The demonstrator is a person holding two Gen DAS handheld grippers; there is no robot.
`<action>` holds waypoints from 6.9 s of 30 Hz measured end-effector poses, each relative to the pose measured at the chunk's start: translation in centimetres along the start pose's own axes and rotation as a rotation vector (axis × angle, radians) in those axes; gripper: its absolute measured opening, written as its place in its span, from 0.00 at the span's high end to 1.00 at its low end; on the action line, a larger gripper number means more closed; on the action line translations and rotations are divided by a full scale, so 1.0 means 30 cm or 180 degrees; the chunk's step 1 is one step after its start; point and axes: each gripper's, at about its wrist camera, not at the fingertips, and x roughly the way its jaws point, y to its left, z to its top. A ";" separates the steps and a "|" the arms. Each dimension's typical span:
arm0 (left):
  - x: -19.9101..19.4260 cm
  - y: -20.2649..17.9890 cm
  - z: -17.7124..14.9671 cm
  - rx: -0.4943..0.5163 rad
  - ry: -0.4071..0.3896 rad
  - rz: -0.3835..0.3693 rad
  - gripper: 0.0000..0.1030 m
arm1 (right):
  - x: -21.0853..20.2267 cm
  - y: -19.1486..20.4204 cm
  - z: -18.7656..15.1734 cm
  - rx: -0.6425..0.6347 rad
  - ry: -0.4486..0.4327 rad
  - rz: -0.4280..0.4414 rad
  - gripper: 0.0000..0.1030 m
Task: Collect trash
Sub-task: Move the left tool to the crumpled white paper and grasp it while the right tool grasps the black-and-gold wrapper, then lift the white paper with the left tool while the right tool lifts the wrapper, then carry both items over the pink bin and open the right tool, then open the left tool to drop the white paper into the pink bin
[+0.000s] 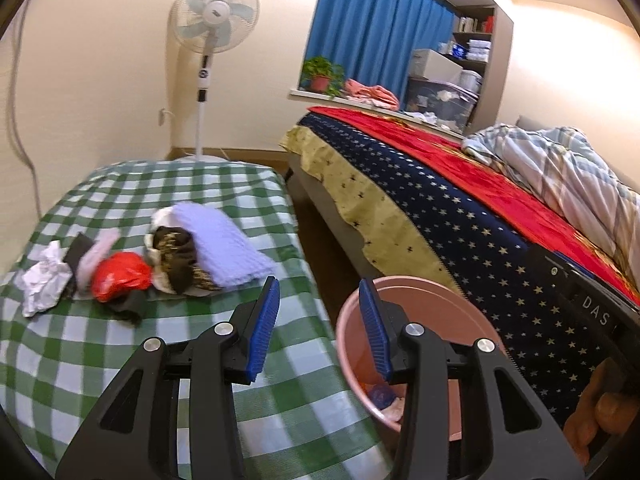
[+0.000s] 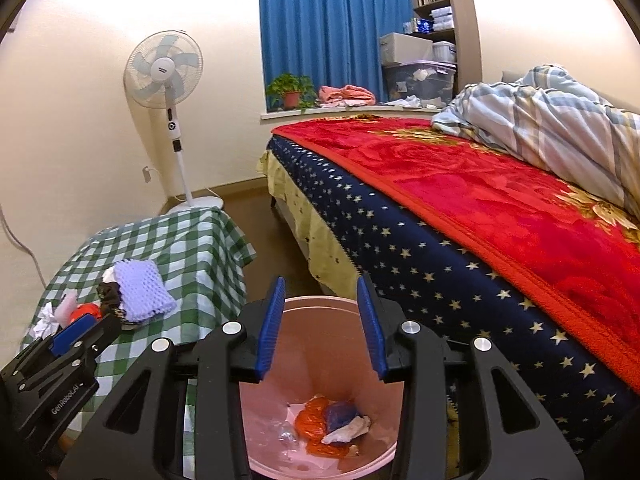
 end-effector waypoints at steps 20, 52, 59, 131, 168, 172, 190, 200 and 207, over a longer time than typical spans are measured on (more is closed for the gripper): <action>-0.108 0.379 -0.028 -0.0550 -0.0109 0.1035 0.60 | 0.102 0.298 -0.052 -0.0021 0.0173 0.0821 0.62; -0.008 0.779 -0.046 -0.1150 0.0159 0.1951 0.44 | 0.382 0.697 -0.102 -0.0276 0.0720 0.1857 0.54; 0.044 0.819 -0.043 -0.1251 0.0324 0.1938 0.41 | 0.439 0.750 -0.126 -0.0345 0.0860 0.1794 0.51; -0.242 0.333 0.007 -0.0546 -0.0060 0.0972 0.94 | -0.070 0.337 0.011 -0.0432 0.0248 0.1374 0.94; 0.103 -0.177 -0.003 0.0080 0.0145 -0.0281 0.94 | 0.052 -0.050 0.031 0.0032 0.0295 0.0142 0.94; 0.142 -0.223 -0.014 0.0105 0.0206 -0.0381 0.94 | 0.063 -0.074 0.028 0.0050 0.0319 0.0089 0.94; 0.144 -0.161 -0.024 -0.0090 0.0191 -0.0345 0.78 | 0.067 -0.066 0.021 0.0059 0.0314 -0.0005 0.88; 0.067 -0.058 -0.004 -0.0132 -0.0008 -0.0028 0.67 | 0.051 0.026 0.017 0.0016 0.0270 0.0223 0.88; 0.022 0.061 0.005 -0.0122 -0.0140 0.0356 0.65 | 0.073 0.103 0.002 -0.0020 0.0235 0.0449 0.87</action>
